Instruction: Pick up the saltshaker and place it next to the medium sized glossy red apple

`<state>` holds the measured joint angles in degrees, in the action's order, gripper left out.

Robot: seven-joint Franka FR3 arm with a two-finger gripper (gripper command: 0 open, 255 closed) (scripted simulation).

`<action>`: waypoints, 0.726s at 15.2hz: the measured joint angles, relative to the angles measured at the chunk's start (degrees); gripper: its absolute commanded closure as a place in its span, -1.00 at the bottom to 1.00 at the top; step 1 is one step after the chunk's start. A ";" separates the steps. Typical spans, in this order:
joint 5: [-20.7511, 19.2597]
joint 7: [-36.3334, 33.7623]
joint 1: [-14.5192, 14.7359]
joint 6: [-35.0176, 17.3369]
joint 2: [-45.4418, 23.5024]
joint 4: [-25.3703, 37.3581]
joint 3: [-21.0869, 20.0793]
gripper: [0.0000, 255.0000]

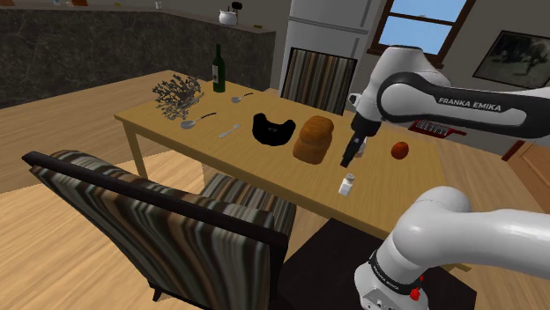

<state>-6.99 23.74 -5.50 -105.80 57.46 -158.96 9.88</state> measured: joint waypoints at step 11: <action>-15.08 13.13 -9.42 -22.72 -8.18 -11.44 14.00 -1.00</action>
<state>-22.07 36.87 -14.93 -128.52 49.28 -170.40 23.88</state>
